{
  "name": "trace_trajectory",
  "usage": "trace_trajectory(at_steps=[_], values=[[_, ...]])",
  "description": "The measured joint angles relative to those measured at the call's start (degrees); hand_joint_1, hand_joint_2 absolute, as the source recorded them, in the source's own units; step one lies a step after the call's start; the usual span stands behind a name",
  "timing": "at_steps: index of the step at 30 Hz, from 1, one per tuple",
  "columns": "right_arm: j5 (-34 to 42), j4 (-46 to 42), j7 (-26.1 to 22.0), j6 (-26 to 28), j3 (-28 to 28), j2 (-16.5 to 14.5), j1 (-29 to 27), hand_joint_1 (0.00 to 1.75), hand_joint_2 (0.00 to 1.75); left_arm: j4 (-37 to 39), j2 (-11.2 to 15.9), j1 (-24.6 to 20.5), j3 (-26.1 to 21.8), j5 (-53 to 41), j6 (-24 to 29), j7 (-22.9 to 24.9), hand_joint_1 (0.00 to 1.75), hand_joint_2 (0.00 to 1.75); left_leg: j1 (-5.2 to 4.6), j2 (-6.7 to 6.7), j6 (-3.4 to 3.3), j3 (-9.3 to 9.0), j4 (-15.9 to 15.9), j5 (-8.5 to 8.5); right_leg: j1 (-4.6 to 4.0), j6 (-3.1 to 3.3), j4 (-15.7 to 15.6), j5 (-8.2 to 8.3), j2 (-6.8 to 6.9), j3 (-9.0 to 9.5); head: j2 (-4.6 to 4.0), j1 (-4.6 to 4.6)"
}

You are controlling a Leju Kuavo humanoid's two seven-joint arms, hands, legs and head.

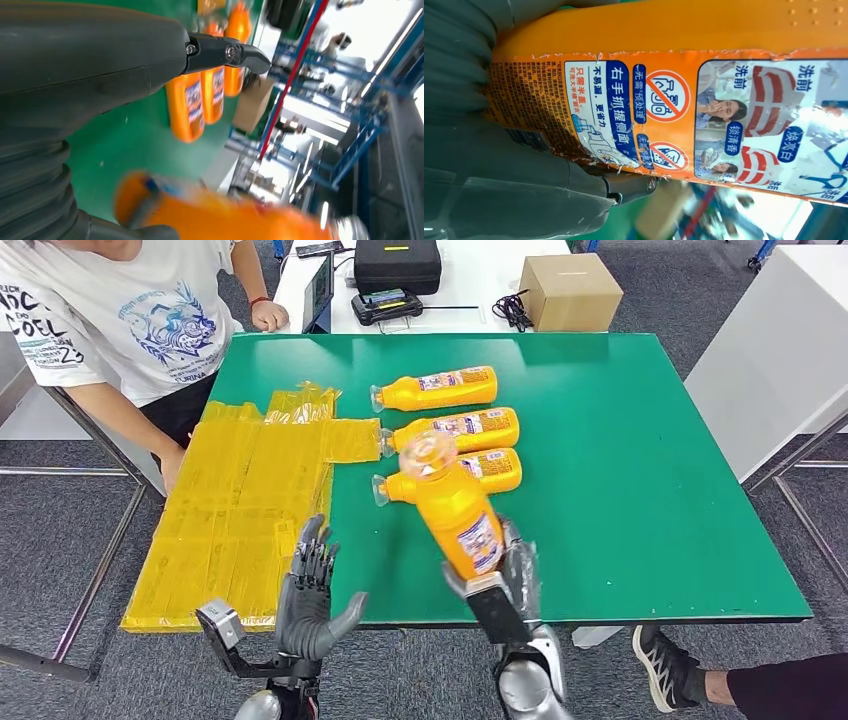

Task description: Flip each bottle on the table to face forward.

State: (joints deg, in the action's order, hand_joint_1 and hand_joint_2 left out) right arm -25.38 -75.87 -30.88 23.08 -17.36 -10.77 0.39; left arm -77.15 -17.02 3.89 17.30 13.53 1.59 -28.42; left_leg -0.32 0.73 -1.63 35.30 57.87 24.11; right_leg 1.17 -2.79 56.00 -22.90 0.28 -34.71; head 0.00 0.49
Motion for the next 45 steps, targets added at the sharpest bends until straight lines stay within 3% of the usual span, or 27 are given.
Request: trace_trajectory(at_steps=[13, 24, 33, 45], values=[[-1.52, 15.06, -0.54, -1.06, -8.58, -4.94, 2.79, 1.75, 1.75, 2.68, 0.67, -1.48, 2.73, -1.46, -0.55, 0.72, 0.0, 1.75, -0.02, -0.02, 0.0, 0.04, 0.0, -0.01, 0.02, 0.0, 0.0, 0.0, -0.01, -0.02, 0.0, -0.03], [-3.55, 19.41, 1.51, -2.06, -13.76, -5.15, 5.9, 1.75, 1.75, 5.25, 0.67, -2.54, 2.29, -2.1, 0.52, 0.81, 0.0, 1.75, -0.01, -0.06, 0.0, 0.04, 0.0, -0.01, 0.01, 0.0, 0.01, 0.0, -0.03, -0.04, 0.0, -0.05], [-4.89, 27.46, 4.28, -8.41, -18.72, -5.48, 10.9, 1.75, 1.75, 7.29, 0.67, -1.93, -0.69, -2.07, 0.44, 0.72, 0.0, 1.75, -0.01, -0.14, 0.01, 0.04, 0.0, -0.02, 0.01, 0.01, 0.0, 0.01, -0.08, -0.11, 0.0, -0.03], [-5.14, 32.32, 4.48, -10.77, -20.78, -5.45, 14.01, 1.75, 1.75, 8.47, 0.67, -1.44, -2.61, -1.88, -0.58, 0.36, 0.09, 1.75, -0.01, -0.24, 0.02, 0.02, 0.0, 0.0, 0.01, 0.01, -0.01, 0.01, -0.11, -0.14, 0.0, -0.03]])
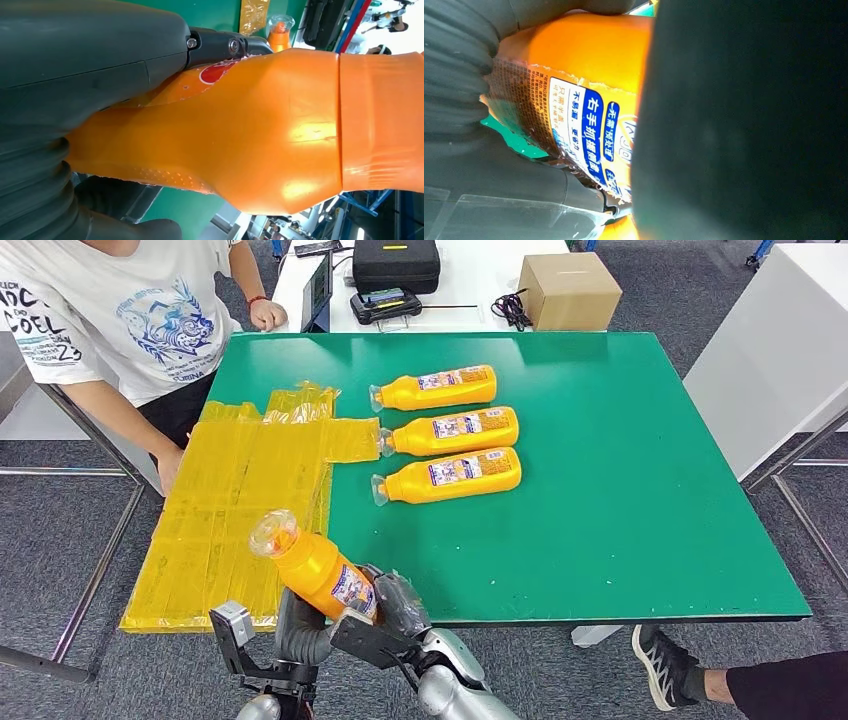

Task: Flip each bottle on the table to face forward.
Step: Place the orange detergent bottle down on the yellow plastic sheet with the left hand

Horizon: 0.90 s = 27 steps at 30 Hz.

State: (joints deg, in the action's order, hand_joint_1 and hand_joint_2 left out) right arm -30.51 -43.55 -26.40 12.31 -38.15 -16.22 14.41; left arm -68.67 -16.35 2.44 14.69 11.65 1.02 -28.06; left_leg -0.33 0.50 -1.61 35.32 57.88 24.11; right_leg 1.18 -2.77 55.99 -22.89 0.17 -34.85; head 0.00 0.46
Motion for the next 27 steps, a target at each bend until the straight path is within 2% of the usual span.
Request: trace_trajectory(at_steps=[5, 7, 9, 11, 14, 15, 18, 19, 20, 24, 27], values=[[0.0, 0.01, 0.0, -0.01, -0.02, 0.0, 0.01, 1.75, 1.75, 0.0, 0.0, 0.0, -0.01, 0.0, -0.01, -0.01, 0.09, 1.75, 0.0, 0.0, 0.0, 0.0, 0.0, 0.0, 0.0, 0.0, 0.0, 0.0, 0.0, 0.0, 0.0, 0.0], [0.0, 0.05, 0.0, -0.02, -0.04, 0.0, 0.04, 1.75, 1.75, 0.01, 0.0, 0.0, -0.02, 0.01, -0.06, -0.02, 0.24, 1.75, 0.0, -0.01, 0.0, 0.0, 0.0, 0.0, 0.0, 0.0, 0.0, 0.0, 0.0, 0.0, 0.0, 0.0], [-0.07, 0.26, 0.0, -0.12, -0.14, 0.0, 0.2, 1.75, 1.75, 0.02, 0.0, 0.04, -0.12, 0.04, -0.32, -0.1, 1.06, 1.75, 0.0, -0.03, 0.0, -0.02, 0.0, 0.0, 0.0, 0.01, 0.0, 0.01, -0.01, 0.0, 0.0, 0.0], [-0.33, 0.51, 0.0, -0.25, -0.23, 0.01, 0.39, 1.75, 1.75, 0.03, 0.0, 0.07, -0.32, 0.22, -0.7, -0.29, 1.75, 1.75, 0.0, -0.08, 0.0, -0.05, 0.0, 0.0, 0.0, 0.01, 0.0, 0.01, -0.05, 0.0, 0.0, 0.01], [-0.99, 0.59, 0.0, -0.17, -0.32, 0.06, 0.44, 1.75, 1.75, 0.04, 0.0, 0.08, -0.58, 0.72, -1.29, -0.52, 1.75, 1.75, 0.0, -0.15, 0.0, -0.08, 0.0, 0.0, 0.0, 0.01, 0.0, 0.02, -0.1, 0.01, 0.0, 0.02], [-1.14, 0.58, 0.0, -0.13, -0.32, 0.09, 0.44, 1.45, 1.75, 0.04, 0.0, 0.09, -0.63, 0.89, -1.51, -0.53, 1.75, 1.75, 0.0, -0.15, 0.0, -0.08, 0.0, 0.0, 0.0, 0.01, 0.0, 0.02, -0.11, 0.01, 0.0, 0.02], [-1.52, 0.47, 0.02, 0.0, -0.32, 0.17, 0.44, 0.14, 1.75, 0.04, 0.0, 0.09, -0.76, 1.05, -1.98, -0.53, 1.75, 1.75, 0.0, -0.15, 0.0, -0.08, 0.0, 0.0, 0.0, 0.01, 0.0, 0.02, -0.12, 0.01, 0.0, 0.01], [-1.71, 0.38, 0.02, 0.17, -0.32, 0.22, 0.43, 0.0, 1.75, 0.03, 0.0, 0.08, -0.77, 1.09, -2.13, -0.52, 1.75, 1.75, 0.0, -0.15, 0.0, -0.08, 0.0, 0.0, 0.0, 0.01, 0.0, 0.02, -0.12, 0.02, 0.0, 0.01], [-1.9, 0.21, 0.02, 0.53, -0.31, 0.27, 0.35, 0.0, 1.75, -0.02, 0.0, 0.07, -0.77, 1.14, -2.33, -0.51, 1.75, 1.75, 0.0, -0.15, 0.0, -0.08, 0.0, 0.0, 0.0, 0.01, 0.0, 0.02, -0.12, 0.02, 0.0, 0.01], [-2.26, -1.4, 0.18, 2.82, -0.03, 0.46, -1.01, 0.0, 0.0, -0.61, 0.0, 0.06, -0.71, 1.41, -2.93, -0.28, 1.75, 1.75, -0.01, -0.14, 0.0, -0.05, 0.0, 0.0, 0.0, 0.01, 0.01, 0.02, -0.12, 0.0, 0.0, 0.01], [-2.15, -3.42, 0.65, 5.29, 0.49, 0.49, -2.36, 0.0, 0.0, -1.33, -0.09, 0.03, -0.49, 1.6, -2.93, -0.19, 1.75, 1.75, -0.01, -0.16, 0.0, -0.03, 0.0, 0.0, 0.0, 0.01, 0.01, 0.02, -0.12, -0.02, 0.0, 0.0]])
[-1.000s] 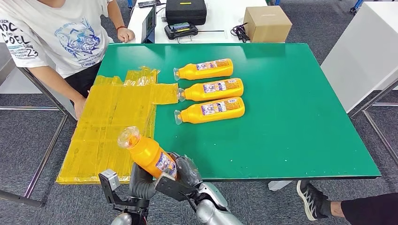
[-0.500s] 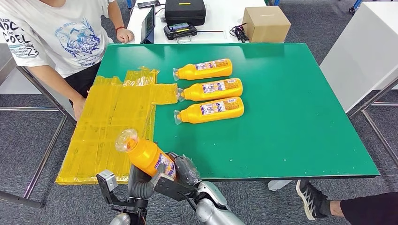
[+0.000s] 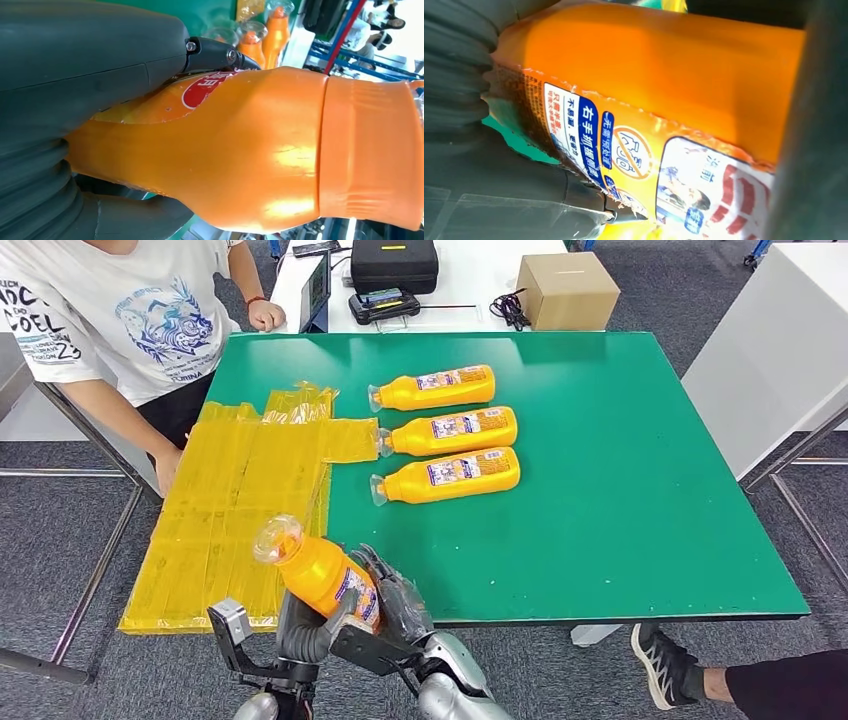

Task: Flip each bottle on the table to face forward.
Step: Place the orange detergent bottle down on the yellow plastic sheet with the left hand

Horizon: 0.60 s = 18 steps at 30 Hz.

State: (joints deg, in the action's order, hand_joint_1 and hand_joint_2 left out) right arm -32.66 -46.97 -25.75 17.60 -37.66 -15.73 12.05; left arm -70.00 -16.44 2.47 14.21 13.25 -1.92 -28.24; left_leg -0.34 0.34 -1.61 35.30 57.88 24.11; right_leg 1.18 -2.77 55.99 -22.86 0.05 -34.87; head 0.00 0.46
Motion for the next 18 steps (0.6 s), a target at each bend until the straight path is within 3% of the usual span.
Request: trace_trajectory(at_steps=[11, 18], values=[[2.59, -7.18, -0.3, 5.52, 2.38, -0.01, -4.25, 0.0, 0.0, -3.67, -0.57, -0.5, 0.58, 0.09, 1.44, -0.42, 1.75, 1.75, 0.0, 0.02, 0.02, 0.04, 0.0, 0.02, 0.0, 0.0, 0.0, -0.01, 0.0, -0.02, 0.0, 0.0], [3.2, -9.58, -0.32, 6.14, 3.87, 0.12, -5.49, 0.0, 0.0, -5.55, -0.9, -0.83, 0.57, 0.32, 2.07, -0.6, 1.75, 1.75, 0.0, 0.02, 0.01, 0.04, 0.0, 0.01, 0.0, 0.0, 0.0, 0.0, 0.0, -0.01, 0.0, -0.01]])
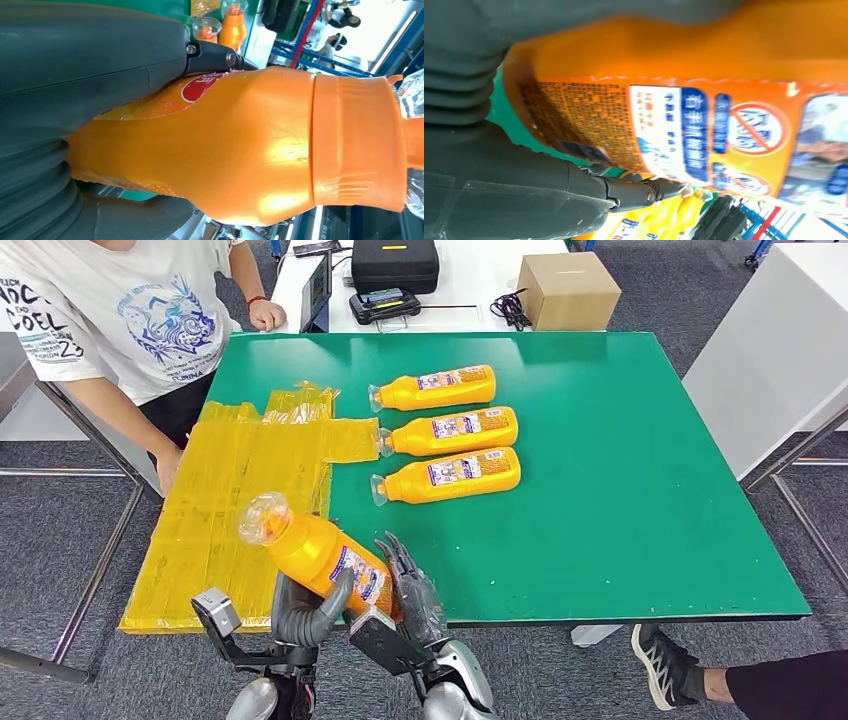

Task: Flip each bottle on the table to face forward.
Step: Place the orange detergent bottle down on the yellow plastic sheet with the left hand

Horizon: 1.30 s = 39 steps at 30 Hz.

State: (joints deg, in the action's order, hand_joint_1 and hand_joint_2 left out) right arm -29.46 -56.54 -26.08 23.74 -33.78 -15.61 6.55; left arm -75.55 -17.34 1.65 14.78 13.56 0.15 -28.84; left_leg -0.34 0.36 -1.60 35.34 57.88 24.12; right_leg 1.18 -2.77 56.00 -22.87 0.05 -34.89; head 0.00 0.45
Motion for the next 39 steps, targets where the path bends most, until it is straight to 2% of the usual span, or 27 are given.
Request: trace_trajectory(at_steps=[7, 12, 18, 23, 27, 32, 35, 39], values=[[1.39, -1.13, -0.66, 1.24, 1.16, 0.0, -0.74, 0.0, 0.0, -0.47, -0.04, 0.0, -0.05, 0.62, 0.58, 0.01, 1.75, 1.75, 0.0, 0.01, 0.0, 0.01, 0.0, 0.0, 0.0, 0.0, 0.0, 0.0, 0.0, 0.0, 0.0, 0.01], [4.34, -4.2, -3.04, 3.21, 2.71, 0.04, -2.2, 0.0, 0.0, -0.88, -0.04, 0.0, -0.31, -0.18, 3.94, -1.13, 1.75, 1.75, 0.0, 0.02, 0.0, 0.01, 0.0, 0.0, 0.0, 0.0, 0.0, 0.0, 0.0, 0.0, 0.0, 0.01], [6.55, -14.84, -5.86, 5.52, 3.68, 1.09, -6.14, 0.0, 0.0, -1.05, -0.04, -0.37, -1.55, -2.09, 9.95, -3.07, 1.75, 1.75, 0.0, 0.05, 0.0, 0.03, 0.0, 0.01, 0.0, 0.0, 0.0, 0.0, 0.0, -0.01, 0.0, 0.01], [6.71, -23.88, -6.98, 6.57, 3.69, 1.96, -9.02, 0.0, 0.0, -1.05, -0.04, -1.1, -3.43, -2.0, 12.18, -3.78, 1.75, 1.75, 0.0, 0.06, 0.0, 0.04, 0.0, 0.01, 0.0, 0.0, 0.0, -0.01, 0.0, -0.01, 0.0, 0.01], [6.86, -27.2, -7.22, 6.65, 3.66, 2.26, -10.0, 0.0, 0.0, -1.05, -0.04, -1.23, -4.04, -2.06, 12.54, -3.95, 1.75, 1.75, 0.0, 0.06, 0.0, 0.04, 0.0, 0.0, 0.0, 0.0, 0.0, -0.01, 0.0, -0.01, 0.0, 0.01], [8.62, -30.42, -9.46, 6.76, 3.43, 2.67, -10.87, 0.0, 0.0, -1.01, -0.04, -1.93, -5.4, -3.31, 15.83, -5.58, 1.75, 1.75, 0.0, 0.06, 0.0, 0.04, 0.0, 0.0, 0.0, 0.0, 0.0, 0.0, 0.0, -0.01, 0.0, 0.01], [10.51, -32.86, -10.33, 6.69, 3.08, 2.85, -11.18, 0.0, 0.0, -0.7, 0.11, -3.36, -6.99, -7.33, 20.47, -7.6, 1.75, 1.75, 0.01, 0.08, 0.0, 0.06, 0.0, -0.01, 0.0, 0.0, 0.01, 0.0, 0.01, -0.01, 0.0, 0.01], [14.5, -34.34, -10.62, 4.87, 2.75, 2.97, -10.64, 0.0, 0.0, 0.04, 1.26, -6.63, -9.03, -24.28, 33.03, -9.96, 1.75, 1.75, 0.02, 0.11, 0.0, 0.05, 0.0, -0.03, -0.01, 0.0, 0.02, 0.0, 0.02, 0.01, 0.0, 0.01]])
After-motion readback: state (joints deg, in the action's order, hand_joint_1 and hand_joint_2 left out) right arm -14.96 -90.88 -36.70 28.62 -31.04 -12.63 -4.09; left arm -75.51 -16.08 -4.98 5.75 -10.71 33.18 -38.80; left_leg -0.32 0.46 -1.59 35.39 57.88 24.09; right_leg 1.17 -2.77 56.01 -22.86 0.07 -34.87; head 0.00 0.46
